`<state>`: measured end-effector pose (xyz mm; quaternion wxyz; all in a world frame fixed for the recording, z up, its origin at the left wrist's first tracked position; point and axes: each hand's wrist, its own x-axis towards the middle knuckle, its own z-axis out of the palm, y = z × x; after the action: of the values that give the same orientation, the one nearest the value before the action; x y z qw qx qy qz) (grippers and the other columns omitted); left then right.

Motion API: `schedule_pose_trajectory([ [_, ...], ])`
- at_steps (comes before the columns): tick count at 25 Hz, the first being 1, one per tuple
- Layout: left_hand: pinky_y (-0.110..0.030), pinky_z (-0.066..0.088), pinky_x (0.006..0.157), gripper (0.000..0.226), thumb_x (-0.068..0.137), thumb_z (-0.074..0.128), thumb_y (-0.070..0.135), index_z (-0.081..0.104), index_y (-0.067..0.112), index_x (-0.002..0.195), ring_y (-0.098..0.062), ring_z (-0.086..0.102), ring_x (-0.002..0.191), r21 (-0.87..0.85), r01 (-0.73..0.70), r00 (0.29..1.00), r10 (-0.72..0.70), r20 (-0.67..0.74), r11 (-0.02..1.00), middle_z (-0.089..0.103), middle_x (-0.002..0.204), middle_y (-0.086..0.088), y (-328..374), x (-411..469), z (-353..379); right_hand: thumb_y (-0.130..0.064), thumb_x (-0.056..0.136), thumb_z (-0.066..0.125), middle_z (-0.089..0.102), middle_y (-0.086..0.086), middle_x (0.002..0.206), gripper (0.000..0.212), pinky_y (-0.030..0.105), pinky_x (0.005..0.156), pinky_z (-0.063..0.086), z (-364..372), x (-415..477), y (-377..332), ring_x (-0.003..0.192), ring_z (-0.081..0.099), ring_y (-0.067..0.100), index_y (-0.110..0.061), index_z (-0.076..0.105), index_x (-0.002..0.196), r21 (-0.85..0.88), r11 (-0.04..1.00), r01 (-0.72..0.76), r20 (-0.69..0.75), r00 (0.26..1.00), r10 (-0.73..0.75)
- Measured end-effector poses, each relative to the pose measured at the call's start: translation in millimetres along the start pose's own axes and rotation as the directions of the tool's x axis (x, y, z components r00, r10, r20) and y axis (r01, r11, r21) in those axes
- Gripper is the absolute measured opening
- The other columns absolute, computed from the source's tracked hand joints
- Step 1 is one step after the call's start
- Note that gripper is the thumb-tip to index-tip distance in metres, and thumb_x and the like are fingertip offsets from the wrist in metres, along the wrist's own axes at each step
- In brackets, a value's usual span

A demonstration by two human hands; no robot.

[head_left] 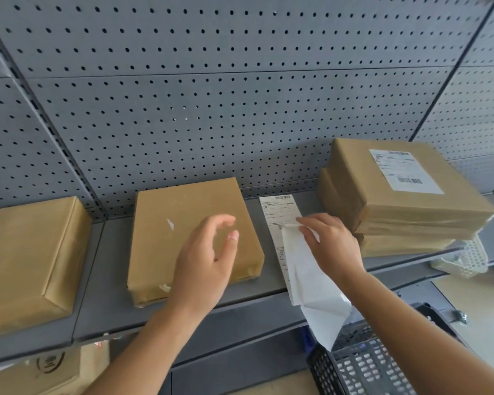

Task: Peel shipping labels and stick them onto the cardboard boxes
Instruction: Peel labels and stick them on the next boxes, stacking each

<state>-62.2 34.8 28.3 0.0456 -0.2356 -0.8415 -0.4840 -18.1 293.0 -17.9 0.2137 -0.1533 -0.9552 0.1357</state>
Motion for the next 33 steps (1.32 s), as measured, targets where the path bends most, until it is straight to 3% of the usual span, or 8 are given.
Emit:
schedule_pose_trajectory([
  [3, -0.018, 0.054, 0.084, 0.025, 0.102, 0.054, 0.038, 0.072, 0.022, 0.108, 0.002, 0.070, 0.092, -0.184, 0.150, 0.954, -0.093, 0.284, 0.971, 0.077, 0.098, 0.010, 19.2, -3.1, 29.7, -0.034, 0.097, 0.060, 0.069, -0.010, 0.109, 0.023, 0.033, 0.072, 0.050, -27.8, -7.1, -10.6, 0.103, 0.059, 0.018, -0.031, 0.073, 0.115, 0.008, 1.000, 0.024, -0.103, 0.994, -0.023],
  [5, -0.030, 0.061, 0.083, 0.033, 0.102, 0.056, 0.038, 0.075, 0.011, 0.104, -0.013, 0.075, 0.088, -0.341, 0.370, 0.867, -0.189, 0.462, 0.864, 0.080, 0.097, -0.006, 34.2, -4.1, 48.5, -0.034, 0.095, 0.063, 0.069, -0.011, 0.105, 0.020, 0.031, 0.071, 0.047, -43.0, -15.0, -17.0, 0.100, 0.058, 0.018, -0.031, 0.074, 0.112, -0.008, 0.999, 0.041, -0.163, 0.986, -0.042],
  [7, -0.033, 0.061, 0.090, 0.040, 0.100, 0.058, 0.040, 0.076, 0.005, 0.105, -0.022, 0.076, 0.095, -0.422, 0.489, 0.815, -0.228, 0.532, 0.763, 0.079, 0.102, -0.013, 46.1, -2.5, 60.0, -0.033, 0.094, 0.064, 0.068, -0.010, 0.102, 0.019, 0.031, 0.070, 0.045, -55.9, -23.0, -23.4, 0.098, 0.057, 0.019, -0.031, 0.075, 0.110, -0.022, 0.998, 0.060, -0.202, 0.977, -0.064],
  [11, -0.040, 0.056, 0.101, 0.044, 0.097, 0.060, 0.047, 0.077, 0.008, 0.108, -0.026, 0.073, 0.106, -0.560, 0.495, 0.844, -0.215, 0.492, 0.664, 0.077, 0.108, -0.015, 58.5, 7.5, 63.7, -0.029, 0.092, 0.068, 0.068, -0.008, 0.101, 0.016, 0.035, 0.071, 0.046, -73.8, -34.0, -34.5, 0.096, 0.056, 0.022, -0.029, 0.076, 0.105, -0.016, 0.993, 0.119, -0.279, 0.953, -0.119],
  [15, -0.039, 0.057, 0.100, 0.036, 0.102, 0.058, 0.035, 0.077, 0.005, 0.108, -0.032, 0.073, 0.108, -0.682, 0.465, 0.876, -0.182, 0.447, 0.565, 0.078, 0.106, -0.019, 64.3, 16.1, 58.1, -0.025, 0.089, 0.072, 0.067, -0.005, 0.105, 0.019, 0.040, 0.079, 0.045, -81.1, -41.6, -36.6, 0.097, 0.056, 0.024, -0.027, 0.076, 0.107, -0.025, 0.984, 0.174, -0.292, 0.941, -0.174],
  [19, -0.038, 0.061, 0.094, 0.022, 0.102, 0.061, 0.020, 0.075, 0.005, 0.107, -0.030, 0.075, 0.100, -0.679, 0.374, 0.921, -0.166, 0.353, 0.631, 0.079, 0.101, -0.016, 61.8, 20.2, 56.2, -0.034, 0.089, 0.072, 0.064, -0.003, 0.107, 0.025, 0.040, 0.078, 0.047, -85.2, -45.7, -36.6, 0.098, 0.056, 0.022, -0.024, 0.075, 0.112, 0.022, 0.981, 0.191, -0.251, 0.951, -0.180],
  [23, -0.029, 0.062, 0.082, 0.014, 0.101, 0.061, 0.015, 0.074, 0.009, 0.105, -0.021, 0.077, 0.088, -0.636, 0.277, 0.949, -0.099, 0.301, 0.720, 0.081, 0.094, -0.008, 56.6, 21.6, 53.8, -0.040, 0.096, 0.055, 0.061, -0.007, 0.101, 0.029, 0.029, 0.076, 0.044, -93.1, -41.3, -41.8, 0.093, 0.052, 0.014, -0.024, 0.074, 0.111, 0.158, 0.973, 0.167, -0.208, 0.969, -0.133],
  [33, -0.033, 0.062, 0.086, 0.015, 0.101, 0.061, 0.018, 0.074, 0.013, 0.106, -0.020, 0.078, 0.092, -0.629, 0.249, 0.939, -0.023, 0.344, 0.737, 0.082, 0.097, -0.005, 51.8, 17.4, 52.9, -0.046, 0.095, 0.056, 0.065, -0.011, 0.094, 0.026, 0.024, 0.058, 0.045, -108.6, -16.7, -52.8, 0.084, 0.061, 0.014, -0.028, 0.075, 0.099, 0.010, 0.947, 0.320, -0.081, 0.945, -0.318],
])
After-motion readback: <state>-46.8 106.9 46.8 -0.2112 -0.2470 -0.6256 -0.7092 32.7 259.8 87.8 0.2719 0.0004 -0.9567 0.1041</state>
